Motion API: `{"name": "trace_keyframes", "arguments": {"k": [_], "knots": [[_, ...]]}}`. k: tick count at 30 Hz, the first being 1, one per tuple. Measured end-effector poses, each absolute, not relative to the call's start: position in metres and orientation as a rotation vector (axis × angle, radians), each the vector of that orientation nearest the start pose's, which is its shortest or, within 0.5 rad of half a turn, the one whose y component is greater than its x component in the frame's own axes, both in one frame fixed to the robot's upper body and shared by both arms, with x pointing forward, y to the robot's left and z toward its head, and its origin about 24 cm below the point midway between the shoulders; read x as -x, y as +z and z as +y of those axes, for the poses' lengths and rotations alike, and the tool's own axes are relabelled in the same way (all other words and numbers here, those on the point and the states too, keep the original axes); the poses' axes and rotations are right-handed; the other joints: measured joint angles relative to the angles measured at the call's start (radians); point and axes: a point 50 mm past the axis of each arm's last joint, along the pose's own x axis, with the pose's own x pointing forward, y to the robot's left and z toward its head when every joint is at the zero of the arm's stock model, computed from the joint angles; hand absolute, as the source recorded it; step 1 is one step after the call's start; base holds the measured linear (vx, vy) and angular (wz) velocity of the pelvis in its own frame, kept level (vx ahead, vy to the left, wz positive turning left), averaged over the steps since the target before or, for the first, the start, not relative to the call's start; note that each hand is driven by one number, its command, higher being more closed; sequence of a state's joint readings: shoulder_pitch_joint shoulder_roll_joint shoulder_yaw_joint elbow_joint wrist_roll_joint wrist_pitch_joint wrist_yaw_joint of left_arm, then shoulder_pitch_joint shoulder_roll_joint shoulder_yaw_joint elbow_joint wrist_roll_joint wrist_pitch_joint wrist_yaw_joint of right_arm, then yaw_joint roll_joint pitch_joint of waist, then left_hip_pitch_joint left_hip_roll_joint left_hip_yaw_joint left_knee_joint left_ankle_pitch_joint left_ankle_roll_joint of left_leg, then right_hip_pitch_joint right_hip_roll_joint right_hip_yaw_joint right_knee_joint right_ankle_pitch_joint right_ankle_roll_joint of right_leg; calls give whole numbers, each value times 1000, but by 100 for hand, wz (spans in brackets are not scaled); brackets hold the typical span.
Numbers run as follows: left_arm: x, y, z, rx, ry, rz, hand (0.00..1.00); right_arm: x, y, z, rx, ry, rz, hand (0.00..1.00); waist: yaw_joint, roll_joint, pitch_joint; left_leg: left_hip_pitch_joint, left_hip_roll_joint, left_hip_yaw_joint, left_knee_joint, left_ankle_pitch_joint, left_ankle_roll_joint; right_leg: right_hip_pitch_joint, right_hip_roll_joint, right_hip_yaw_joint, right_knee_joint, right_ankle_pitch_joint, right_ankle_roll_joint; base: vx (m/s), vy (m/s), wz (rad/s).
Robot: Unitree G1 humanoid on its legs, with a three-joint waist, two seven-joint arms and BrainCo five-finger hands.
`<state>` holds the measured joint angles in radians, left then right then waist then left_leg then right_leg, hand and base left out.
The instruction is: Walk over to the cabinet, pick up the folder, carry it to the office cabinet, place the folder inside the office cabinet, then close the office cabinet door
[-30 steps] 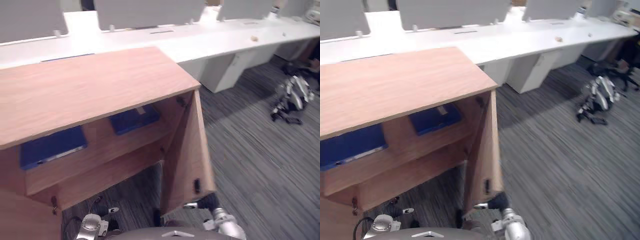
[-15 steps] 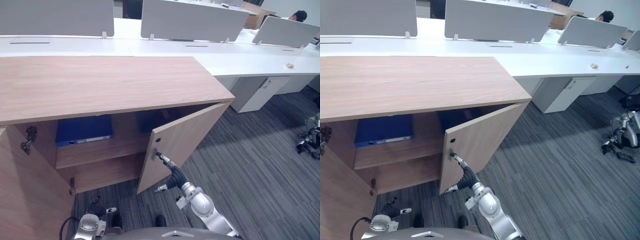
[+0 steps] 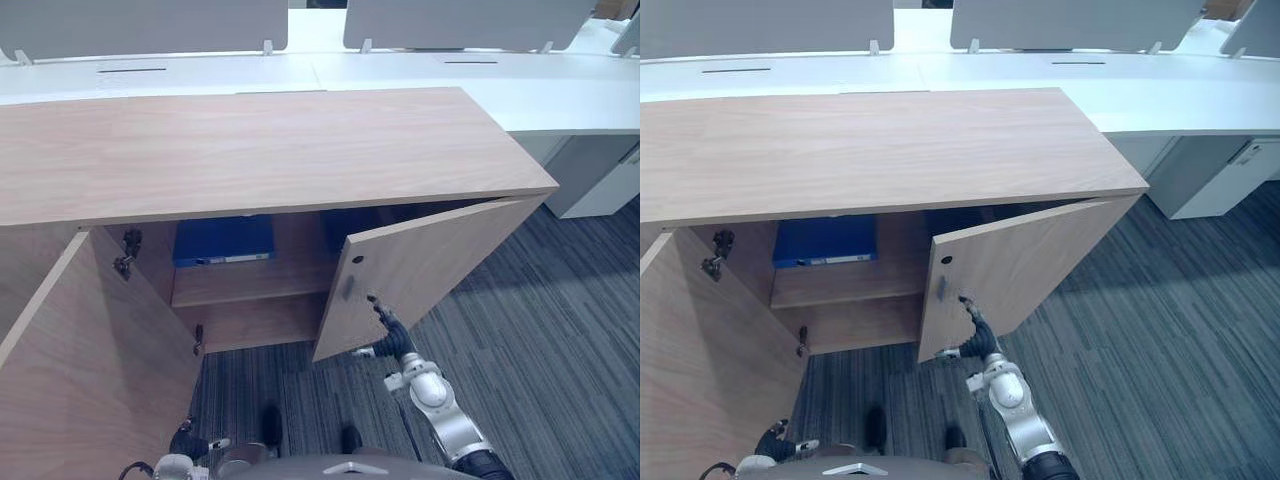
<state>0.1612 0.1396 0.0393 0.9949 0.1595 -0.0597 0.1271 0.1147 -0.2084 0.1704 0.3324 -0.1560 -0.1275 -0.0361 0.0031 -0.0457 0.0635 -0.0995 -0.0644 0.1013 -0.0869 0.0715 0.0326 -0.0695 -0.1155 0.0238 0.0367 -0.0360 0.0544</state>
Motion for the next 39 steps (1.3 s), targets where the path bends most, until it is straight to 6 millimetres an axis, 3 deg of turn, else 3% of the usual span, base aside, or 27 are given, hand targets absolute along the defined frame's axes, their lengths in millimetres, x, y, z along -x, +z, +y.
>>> {"name": "trace_keyframes", "arguments": {"k": [8,16,18,30,35,39], "knots": [[-75,-158,216,-306,148,1092,0,-167,-94,-178,312,63,567,0,-8,8,5,11,3,4,0,0,0,21,0,-10,-12,-3,5,79,-30,2],[-76,-158,215,-308,138,1090,0,-132,-126,-192,279,-41,783,0,-20,14,8,47,12,36,0,3,-4,53,2,-6,-14,-16,26,123,-48,-6],[-76,-158,214,-308,136,1090,0,-122,-134,-197,250,-79,844,0,-23,15,9,71,14,45,0,-7,10,74,4,1,-15,-17,40,148,-47,-13],[-88,-156,213,-292,139,1061,0,-119,-146,-206,123,-226,948,0,-31,24,29,138,40,99,-1,-34,-10,118,32,31,-24,-27,38,57,-49,-14],[-91,-155,214,-277,153,1054,0,-131,-142,-207,119,-248,919,0,-25,28,58,133,50,147,0,-41,-12,49,45,84,59,-49,32,-73,-18,-31],[-91,-154,218,-277,165,1051,0,-132,-141,-207,110,-254,911,0,-27,16,72,107,40,136,7,-37,-7,-13,32,100,157,-94,43,-34,-15,0]]}}
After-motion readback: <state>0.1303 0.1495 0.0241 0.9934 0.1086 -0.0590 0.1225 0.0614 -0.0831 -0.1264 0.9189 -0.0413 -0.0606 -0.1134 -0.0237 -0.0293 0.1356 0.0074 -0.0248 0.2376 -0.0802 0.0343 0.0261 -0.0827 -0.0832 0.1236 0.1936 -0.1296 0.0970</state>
